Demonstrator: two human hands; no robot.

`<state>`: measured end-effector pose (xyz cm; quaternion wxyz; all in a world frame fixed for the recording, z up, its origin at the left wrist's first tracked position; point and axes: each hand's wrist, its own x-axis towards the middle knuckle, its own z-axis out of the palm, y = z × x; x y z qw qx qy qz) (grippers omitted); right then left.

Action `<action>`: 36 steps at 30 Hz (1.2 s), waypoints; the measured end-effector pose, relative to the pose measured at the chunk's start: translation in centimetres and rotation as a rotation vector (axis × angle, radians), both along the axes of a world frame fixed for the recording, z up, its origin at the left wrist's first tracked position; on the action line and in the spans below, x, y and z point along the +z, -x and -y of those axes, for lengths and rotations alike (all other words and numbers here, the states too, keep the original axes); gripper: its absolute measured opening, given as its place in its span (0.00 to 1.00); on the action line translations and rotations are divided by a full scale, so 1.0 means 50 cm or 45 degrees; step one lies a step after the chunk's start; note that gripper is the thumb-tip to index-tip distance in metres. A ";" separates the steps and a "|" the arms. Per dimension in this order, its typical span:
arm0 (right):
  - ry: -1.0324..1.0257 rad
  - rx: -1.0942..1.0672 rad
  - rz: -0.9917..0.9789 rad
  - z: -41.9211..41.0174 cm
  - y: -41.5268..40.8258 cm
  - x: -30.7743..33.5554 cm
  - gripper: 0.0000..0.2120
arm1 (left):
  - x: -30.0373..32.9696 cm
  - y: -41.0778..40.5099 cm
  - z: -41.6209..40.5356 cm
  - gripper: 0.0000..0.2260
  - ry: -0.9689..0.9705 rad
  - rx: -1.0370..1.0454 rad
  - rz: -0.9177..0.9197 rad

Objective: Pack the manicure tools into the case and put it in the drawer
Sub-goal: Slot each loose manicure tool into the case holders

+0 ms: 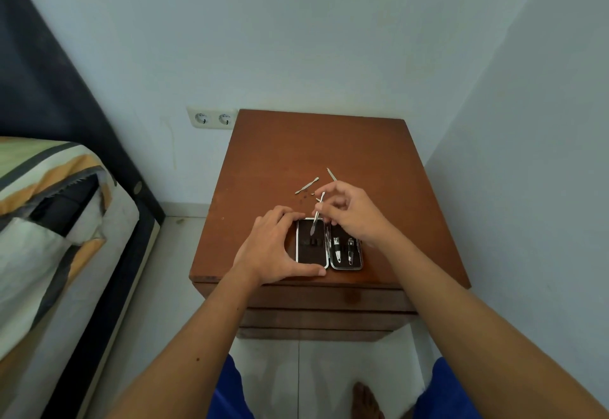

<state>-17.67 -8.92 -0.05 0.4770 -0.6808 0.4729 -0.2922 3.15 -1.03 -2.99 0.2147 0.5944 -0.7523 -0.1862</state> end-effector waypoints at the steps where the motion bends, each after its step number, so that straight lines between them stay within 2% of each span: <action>1: 0.010 0.003 -0.050 0.000 -0.003 -0.007 0.09 | -0.001 0.000 0.000 0.52 0.004 -0.002 0.003; 5: 0.044 -0.025 -0.184 0.003 -0.003 -0.018 0.09 | -0.006 -0.001 0.002 0.52 0.018 -0.006 -0.001; 13: 0.027 -0.012 -0.274 0.010 0.004 -0.021 0.11 | -0.007 0.000 0.003 0.52 0.017 -0.014 -0.005; 17: 0.203 0.050 -0.396 0.002 0.001 -0.028 0.13 | -0.007 0.001 0.004 0.53 0.006 -0.007 0.009; 22: 0.368 0.136 -0.632 -0.018 0.003 -0.036 0.26 | -0.006 0.002 0.000 0.53 -0.023 0.011 0.000; 27: 0.404 0.132 -0.675 -0.050 0.010 -0.044 0.39 | -0.005 0.000 0.000 0.54 -0.052 0.023 -0.007; 31: 0.462 0.043 -0.616 -0.066 0.007 -0.061 0.38 | -0.003 -0.001 0.000 0.54 -0.054 0.023 -0.014; 36: 0.477 0.156 -0.619 -0.070 0.011 -0.060 0.36 | -0.002 -0.002 0.000 0.53 -0.044 0.020 -0.018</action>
